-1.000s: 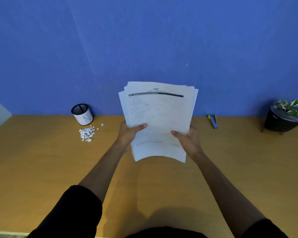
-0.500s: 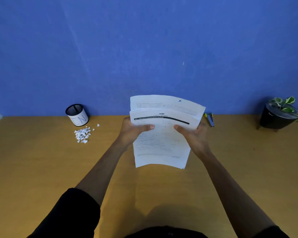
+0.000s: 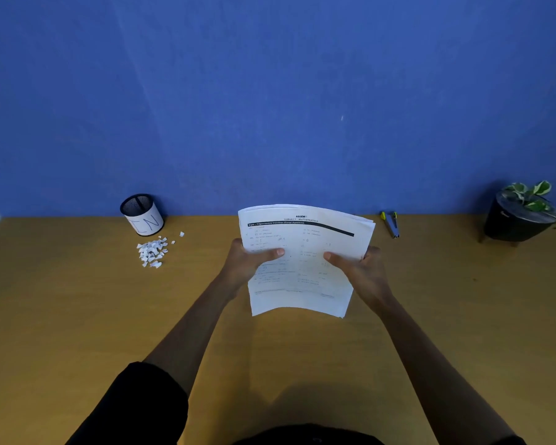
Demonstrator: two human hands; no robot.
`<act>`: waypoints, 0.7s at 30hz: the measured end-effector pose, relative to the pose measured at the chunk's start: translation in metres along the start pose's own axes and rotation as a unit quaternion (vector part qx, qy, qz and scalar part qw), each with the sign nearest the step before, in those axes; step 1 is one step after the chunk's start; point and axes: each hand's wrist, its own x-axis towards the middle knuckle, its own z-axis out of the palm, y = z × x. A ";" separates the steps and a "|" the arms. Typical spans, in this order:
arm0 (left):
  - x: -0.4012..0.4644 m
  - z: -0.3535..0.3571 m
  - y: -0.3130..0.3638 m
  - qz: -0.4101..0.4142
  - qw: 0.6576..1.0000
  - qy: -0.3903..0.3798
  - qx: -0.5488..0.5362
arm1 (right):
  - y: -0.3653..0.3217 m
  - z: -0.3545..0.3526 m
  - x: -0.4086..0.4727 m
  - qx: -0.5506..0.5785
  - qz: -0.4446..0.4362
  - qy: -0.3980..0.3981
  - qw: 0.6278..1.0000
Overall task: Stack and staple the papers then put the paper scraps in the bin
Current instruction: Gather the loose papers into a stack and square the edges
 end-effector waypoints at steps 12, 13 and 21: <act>-0.003 0.006 -0.009 -0.008 0.999 0.027 -0.041 | 0.029 -0.005 0.000 -0.051 0.014 -0.002 0.999; -0.001 0.005 -0.007 -0.007 0.998 0.038 -0.056 | 0.029 -0.007 0.000 -0.053 0.008 -0.004 0.999; 0.014 -0.009 0.014 -0.009 0.971 0.102 -0.215 | 0.029 -0.014 0.000 0.012 0.035 0.038 0.999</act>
